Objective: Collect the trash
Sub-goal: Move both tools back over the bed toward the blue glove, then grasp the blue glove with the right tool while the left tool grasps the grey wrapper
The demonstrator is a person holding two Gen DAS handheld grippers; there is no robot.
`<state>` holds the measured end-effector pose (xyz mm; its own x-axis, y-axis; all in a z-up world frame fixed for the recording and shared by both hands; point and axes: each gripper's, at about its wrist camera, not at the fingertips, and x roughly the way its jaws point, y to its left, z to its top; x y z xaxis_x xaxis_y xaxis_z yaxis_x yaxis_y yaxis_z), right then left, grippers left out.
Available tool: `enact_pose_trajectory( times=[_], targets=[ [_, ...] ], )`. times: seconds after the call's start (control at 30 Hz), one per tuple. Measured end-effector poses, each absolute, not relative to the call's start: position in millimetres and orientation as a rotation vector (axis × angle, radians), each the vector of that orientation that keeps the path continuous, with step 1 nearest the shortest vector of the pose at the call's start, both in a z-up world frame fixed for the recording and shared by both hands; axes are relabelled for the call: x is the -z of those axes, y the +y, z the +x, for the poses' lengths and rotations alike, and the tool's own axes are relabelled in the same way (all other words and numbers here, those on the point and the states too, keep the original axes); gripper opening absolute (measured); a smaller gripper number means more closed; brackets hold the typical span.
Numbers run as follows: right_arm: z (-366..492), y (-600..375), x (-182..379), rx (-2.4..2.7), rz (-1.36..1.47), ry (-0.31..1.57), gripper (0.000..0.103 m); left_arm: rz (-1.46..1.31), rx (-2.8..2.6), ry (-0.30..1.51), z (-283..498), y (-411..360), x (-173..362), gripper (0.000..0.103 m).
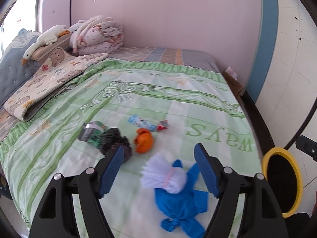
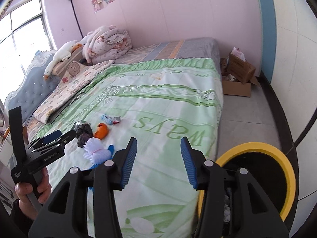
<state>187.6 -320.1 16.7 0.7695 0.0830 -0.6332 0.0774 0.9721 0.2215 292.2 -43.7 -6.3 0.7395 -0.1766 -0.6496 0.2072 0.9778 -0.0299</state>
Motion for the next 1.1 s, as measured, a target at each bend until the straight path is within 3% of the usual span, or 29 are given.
enact_pose_trajectory(
  times=[0.73, 1.1],
  targets=[
    [229.9, -206.0, 34.3, -0.197, 0.161, 0.826, 0.046, -0.029, 0.017, 0.788, 369.1, 62.3, 51.0, 0.070],
    [245.6, -179.5, 73.7, -0.244, 0.129, 0.909, 0.053, -0.025, -0.026, 0.848, 410.8, 86.1, 87.1, 0.070]
  ],
)
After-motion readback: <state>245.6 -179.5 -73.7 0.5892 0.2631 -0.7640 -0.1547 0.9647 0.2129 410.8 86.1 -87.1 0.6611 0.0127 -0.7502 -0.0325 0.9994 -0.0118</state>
